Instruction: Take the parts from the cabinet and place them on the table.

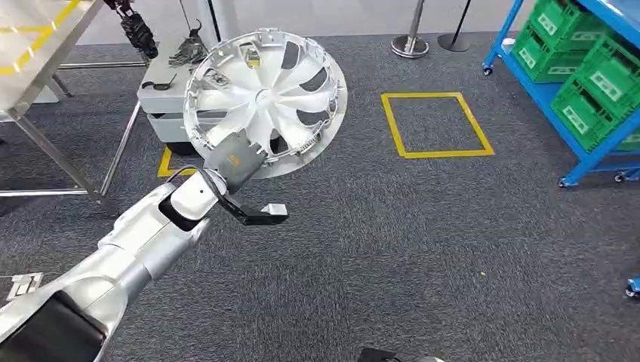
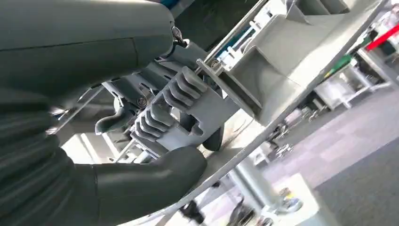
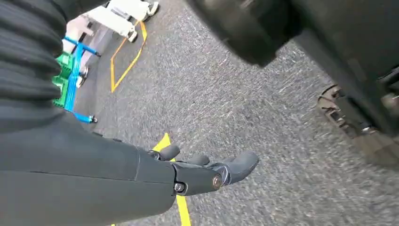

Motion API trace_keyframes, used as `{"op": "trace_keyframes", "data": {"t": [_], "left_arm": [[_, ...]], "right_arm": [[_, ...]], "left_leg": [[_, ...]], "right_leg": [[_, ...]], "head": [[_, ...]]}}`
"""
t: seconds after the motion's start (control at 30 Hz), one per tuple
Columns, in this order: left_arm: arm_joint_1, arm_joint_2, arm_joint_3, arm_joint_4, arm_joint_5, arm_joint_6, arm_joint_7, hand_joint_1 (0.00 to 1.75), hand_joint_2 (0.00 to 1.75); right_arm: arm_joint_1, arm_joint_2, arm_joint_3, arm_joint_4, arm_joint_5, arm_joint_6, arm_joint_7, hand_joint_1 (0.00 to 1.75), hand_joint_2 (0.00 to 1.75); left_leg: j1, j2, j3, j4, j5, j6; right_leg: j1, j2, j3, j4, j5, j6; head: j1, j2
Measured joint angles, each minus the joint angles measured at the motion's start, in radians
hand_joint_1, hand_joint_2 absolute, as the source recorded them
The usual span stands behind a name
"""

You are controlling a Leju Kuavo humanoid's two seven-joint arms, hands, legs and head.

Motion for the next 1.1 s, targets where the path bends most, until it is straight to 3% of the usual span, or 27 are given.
{"op": "trace_keyframes", "data": {"t": [0.03, 0.07, 0.1, 0.17, 0.2, 0.23, 0.3, 0.33, 0.37, 0.43, 0.5, 0.53, 0.57, 0.6, 0.67, 0.7, 0.73, 0.8, 0.83, 0.87, 0.9, 1.0, 1.03, 1.07, 1.1], "left_arm": [[0.0, -0.001, -0.001, 0.0, 0.0, 0.0, -0.001, 1.75, 1.75], [-0.001, -0.002, -0.002, 0.0, 0.0, 0.0, -0.001, 1.75, 1.75], [-0.001, -0.005, -0.003, 0.0, 0.0, 0.0, -0.001, 1.75, 1.75], [0.002, -0.015, -0.008, 0.0, 0.0, 0.0, -0.001, 1.75, 1.75], [0.003, -0.015, -0.008, 0.0, 0.0, 0.0, -0.001, 1.75, 1.75], [0.004, -0.015, -0.009, 0.001, 0.0, 0.0, -0.002, 1.75, 1.75], [0.003, -0.015, -0.009, 0.0, 0.002, 0.0, -0.003, 1.75, 1.75], [0.003, -0.016, -0.009, 0.0, 0.002, 0.0, -0.003, 1.75, 1.75], [0.003, -0.016, -0.009, 0.0, 0.003, 0.0, -0.003, 1.75, 1.75], [0.002, -0.016, -0.009, 0.001, 0.003, 0.0, -0.002, 1.75, 1.75], [0.002, -0.011, -0.009, 0.002, 0.003, -0.001, -0.002, 1.75, 1.75], [0.004, -0.007, -0.01, 0.002, 0.003, -0.002, -0.002, 1.75, 1.75], [0.003, -0.005, -0.01, 0.003, 0.003, -0.003, -0.002, 1.75, 1.75], [0.003, -0.004, -0.011, 0.003, 0.004, -0.003, -0.002, 1.75, 1.75], [0.007, -0.003, -0.011, 0.003, 0.006, -0.003, -0.001, 1.75, 1.75], [0.008, -0.001, -0.011, 0.003, 0.006, -0.003, 0.0, 1.75, 1.75], [0.009, 0.0, -0.011, 0.003, 0.006, -0.003, 0.0, 1.75, 1.75], [0.008, 0.003, -0.011, 0.003, 0.006, -0.005, -0.001, 1.75, 1.75], [0.007, 0.004, -0.012, 0.003, 0.006, -0.007, 0.0, 1.75, 1.75], [0.006, 0.004, -0.012, 0.003, 0.006, -0.008, 0.001, 1.75, 1.75], [0.004, 0.0, -0.012, 0.001, 0.006, -0.008, 0.002, 1.75, 1.75], [0.004, 0.005, -0.012, 0.001, 0.007, -0.009, 0.002, 1.75, 1.75], [0.003, 0.005, -0.012, 0.0, 0.007, -0.009, 0.002, 1.75, 1.75], [0.002, 0.006, -0.013, 0.0, 0.007, -0.009, 0.002, 1.75, 1.75], [0.002, 0.005, -0.013, 0.0, 0.007, -0.009, 0.002, 1.75, 1.75]], "right_arm": [[-0.001, 0.0, 0.0, 0.0, 0.0, 0.0, -0.002, 0.0, 1.75], [-0.001, 0.0, 0.0, 0.0, -0.001, 0.0, -0.002, 0.0, 1.75], [0.001, 0.0, 0.0, 0.0, -0.002, 0.0, -0.001, 0.0, 1.75], [0.009, 0.0, -0.001, 0.0, -0.002, 0.0, -0.001, 0.0, 1.75], [0.012, -0.001, -0.002, 0.0, -0.002, 0.0, -0.001, 0.0, 1.75], [0.012, -0.001, -0.002, 0.0, -0.002, 0.0, -0.002, 0.0, 1.75], [0.012, -0.001, -0.003, 0.0, -0.002, 0.0, -0.002, 0.0, 1.75], [0.011, -0.002, -0.003, 0.0, -0.002, 0.0, -0.002, 0.0, 1.75], [0.011, -0.002, -0.005, 0.0, -0.002, 0.0, -0.002, 0.0, 1.75], [0.011, -0.002, -0.008, 0.0, -0.002, 0.0, -0.003, 0.0, 1.75], [0.009, -0.002, -0.008, 0.0, 0.0, 0.0, -0.004, 0.0, 1.75], [0.007, 0.0, -0.008, 0.0, 0.001, 0.0, -0.004, 0.0, 1.75], [0.004, -0.001, -0.008, 0.0, 0.001, 0.0, -0.005, 0.0, 1.75], [0.004, -0.001, -0.008, 0.0, 0.003, 0.0, -0.004, 0.0, 1.75], [0.006, -0.001, -0.008, 0.0, 0.008, 0.0, 0.0, 0.0, 1.75], [0.007, -0.001, -0.008, 0.0, 0.009, 0.0, 0.0, 0.0, 1.75], [0.006, -0.001, -0.008, 0.0, 0.01, 0.0, 0.0, 0.0, 1.75], [0.005, 0.0, -0.008, 0.0, 0.01, 0.0, 0.0, 0.0, 1.75], [0.005, 0.0, -0.008, 0.0, 0.01, 0.0, 0.0, 0.0, 1.75], [0.005, -0.001, -0.008, 0.0, 0.011, 0.0, 0.0, 0.0, 1.75], [0.004, -0.001, -0.008, 0.0, 0.011, 0.0, 0.0, 0.0, 1.75], [0.001, -0.001, -0.008, 0.0, 0.013, 0.0, 0.0, 0.0, 1.75], [0.0, -0.001, -0.008, 0.0, 0.013, 0.0, 0.0, 0.0, 1.75], [-0.002, -0.001, -0.008, 0.0, 0.013, 0.0, 0.0, 0.0, 1.75], [-0.002, 0.0, -0.008, 0.0, 0.012, 0.0, -0.001, 0.0, 1.75]], "left_leg": [[0.007, -0.009, 0.005, -0.004, 0.002, 0.006], [0.009, -0.018, 0.004, -0.004, 0.003, 0.011], [0.01, -0.028, 0.003, -0.004, 0.004, 0.019], [0.008, -0.057, 0.002, -0.003, 0.004, 0.022], [0.008, -0.072, 0.003, -0.003, 0.004, 0.022], [0.008, -0.085, 0.004, -0.002, 0.004, 0.021], [0.008, -0.11, 0.004, 0.001, 0.004, 0.02], [0.009, -0.122, 0.003, 0.003, 0.003, 0.018], [0.007, -0.132, -0.002, 0.005, 0.004, 0.012], [0.011, -0.151, -0.008, 0.004, 0.009, -0.004], [0.014, -0.172, -0.01, -0.006, 0.016, -0.019], [0.012, -0.154, -0.018, 0.001, 0.009, -0.021], [0.004, -0.097, -0.027, 0.026, -0.013, -0.025], [0.004, -0.061, -0.055, 0.085, -0.05, -0.028], [0.006, -0.041, -0.123, 0.236, -0.116, -0.033], [0.007, -0.039, -0.147, 0.29, -0.128, -0.036], [0.009, -0.037, -0.144, 0.287, -0.114, -0.037], [0.01, -0.025, -0.078, 0.169, -0.048, -0.037], [0.009, -0.001, -0.026, 0.075, -0.011, -0.033], [0.004, 0.053, 0.004, 0.01, -0.011, -0.03], [-0.003, 0.043, 0.012, 0.003, -0.01, -0.017], [-0.004, 0.004, 0.005, 0.004, -0.006, 0.002], [0.004, -0.007, 0.011, -0.003, -0.001, 0.011], [0.007, -0.017, 0.011, -0.004, 0.001, 0.014], [0.009, -0.023, 0.009, -0.004, 0.003, 0.021]], "right_leg": [[-0.007, 0.043, -0.004, 0.011, -0.012, 0.009], [-0.011, 0.094, -0.022, 0.049, -0.036, 0.011], [-0.015, 0.116, -0.055, 0.114, -0.069, 0.013], [-0.013, 0.129, -0.137, 0.272, -0.125, 0.016], [-0.013, 0.131, -0.162, 0.31, -0.124, 0.015], [-0.012, 0.132, -0.162, 0.295, -0.1, 0.013], [-0.013, 0.142, -0.106, 0.159, -0.015, 0.007], [-0.016, 0.171, -0.058, 0.056, 0.03, 0.004], [-0.018, 0.212, -0.039, 0.017, 0.017, 0.002], [-0.012, 0.189, -0.036, 0.011, 0.022, 0.005], [-0.01, 0.17, -0.034, 0.008, 0.027, -0.005], [-0.019, 0.155, -0.03, -0.003, 0.033, -0.015], [-0.017, 0.15, -0.027, -0.008, 0.035, -0.021], [-0.015, 0.139, -0.027, -0.009, 0.035, -0.027], [-0.012, 0.117, -0.027, -0.008, 0.033, -0.03], [-0.012, 0.103, -0.027, -0.006, 0.032, -0.031], [-0.013, 0.09, -0.027, -0.005, 0.031, -0.031], [-0.013, 0.07, -0.026, -0.002, 0.027, -0.028], [-0.013, 0.06, -0.024, 0.0, 0.024, -0.024], [-0.009, 0.051, -0.022, 0.003, 0.021, -0.018], [-0.002, 0.042, -0.024, 0.008, 0.017, -0.012], [-0.001, 0.008, -0.015, 0.001, 0.018, 0.001], [-0.003, 0.01, -0.018, 0.004, 0.01, 0.008], [-0.009, 0.059, -0.022, 0.024, -0.006, 0.014], [-0.011, 0.096, -0.047, 0.08, -0.04, 0.016]], "head": [[0.0, 0.0], [0.0, 0.0], [0.002, 0.0], [0.002, 0.0], [0.002, 0.0], [0.002, 0.0], [0.002, 0.0], [0.002, 0.0], [0.002, 0.0], [0.002, 0.0], [0.002, 0.0], [0.002, 0.0], [-0.003, 0.0], [-0.005, 0.0], [-0.006, 0.0], [-0.006, 0.0], [-0.006, 0.0], [-0.006, 0.0], [-0.006, 0.0], [-0.006, 0.0], [-0.004, 0.0], [-0.002, 0.0], [-0.002, 0.0], [-0.002, 0.0], [0.0, 0.0]]}}
